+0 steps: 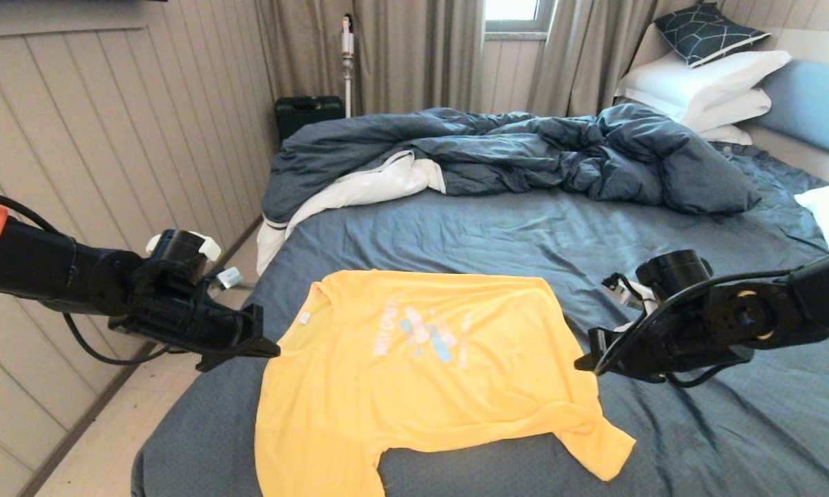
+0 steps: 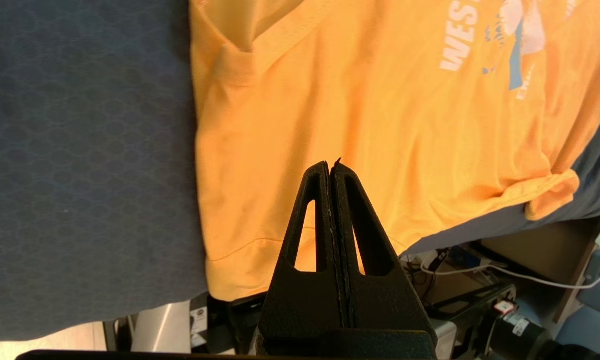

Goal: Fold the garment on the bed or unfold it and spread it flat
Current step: Unford the yellow T-shirt

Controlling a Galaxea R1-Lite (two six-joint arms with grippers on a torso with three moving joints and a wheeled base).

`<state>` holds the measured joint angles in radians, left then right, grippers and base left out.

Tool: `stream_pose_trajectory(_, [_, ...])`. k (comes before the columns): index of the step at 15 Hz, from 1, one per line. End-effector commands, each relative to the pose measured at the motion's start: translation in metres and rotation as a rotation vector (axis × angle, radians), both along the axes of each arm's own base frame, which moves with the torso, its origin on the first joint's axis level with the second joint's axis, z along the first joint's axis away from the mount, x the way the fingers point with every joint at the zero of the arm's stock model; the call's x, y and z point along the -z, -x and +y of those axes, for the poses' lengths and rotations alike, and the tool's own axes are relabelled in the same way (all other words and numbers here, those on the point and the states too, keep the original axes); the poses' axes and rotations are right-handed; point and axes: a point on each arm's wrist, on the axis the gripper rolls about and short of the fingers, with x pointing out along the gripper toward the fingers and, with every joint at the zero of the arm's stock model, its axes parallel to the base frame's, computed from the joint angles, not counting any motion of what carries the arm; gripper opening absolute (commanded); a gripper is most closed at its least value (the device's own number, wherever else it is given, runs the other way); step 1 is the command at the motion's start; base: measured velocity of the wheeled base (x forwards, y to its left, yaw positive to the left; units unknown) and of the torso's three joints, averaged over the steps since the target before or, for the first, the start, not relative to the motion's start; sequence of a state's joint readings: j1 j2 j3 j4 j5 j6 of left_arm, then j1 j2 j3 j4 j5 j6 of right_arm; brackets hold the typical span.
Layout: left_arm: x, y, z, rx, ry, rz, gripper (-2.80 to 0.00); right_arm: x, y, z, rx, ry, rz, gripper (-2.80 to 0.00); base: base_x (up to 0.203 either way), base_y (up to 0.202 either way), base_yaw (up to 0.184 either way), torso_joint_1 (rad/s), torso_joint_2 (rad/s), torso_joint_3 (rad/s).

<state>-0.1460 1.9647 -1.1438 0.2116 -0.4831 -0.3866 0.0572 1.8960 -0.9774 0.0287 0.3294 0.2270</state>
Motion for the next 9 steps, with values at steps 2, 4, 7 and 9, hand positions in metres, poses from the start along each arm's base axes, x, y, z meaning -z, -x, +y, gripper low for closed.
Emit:
stream_pose_trajectory(2, [0.005,-0.002,-0.007,0.019,0.002,0.016,-2.8,-0.009,0.02,0.005,-0.021,-0.004,-0.012,-2.8,0.0,0.0,0.0,0.0,0.0,0.0])
stream_pose_trajectory(4, [0.009,-0.01,-0.01,0.012,-0.017,0.006,-2.8,-0.013,0.035,0.01,-0.041,-0.004,-0.012,-2.8,0.0,0.0,0.0,0.0,0.0,0.0])
stream_pose_trajectory(7, [0.011,-0.023,-0.018,-0.064,-0.085,-0.001,-2.8,-0.016,0.049,0.009,-0.032,-0.011,-0.006,0.0,0.0,0.0,0.0,0.0,0.0,0.0])
stream_pose_trajectory(9, [0.008,-0.023,-0.019,-0.098,-0.072,0.015,-2.8,-0.017,0.06,0.007,0.007,-0.029,0.072,0.0,0.0,0.0,0.0,0.0,0.0,0.0])
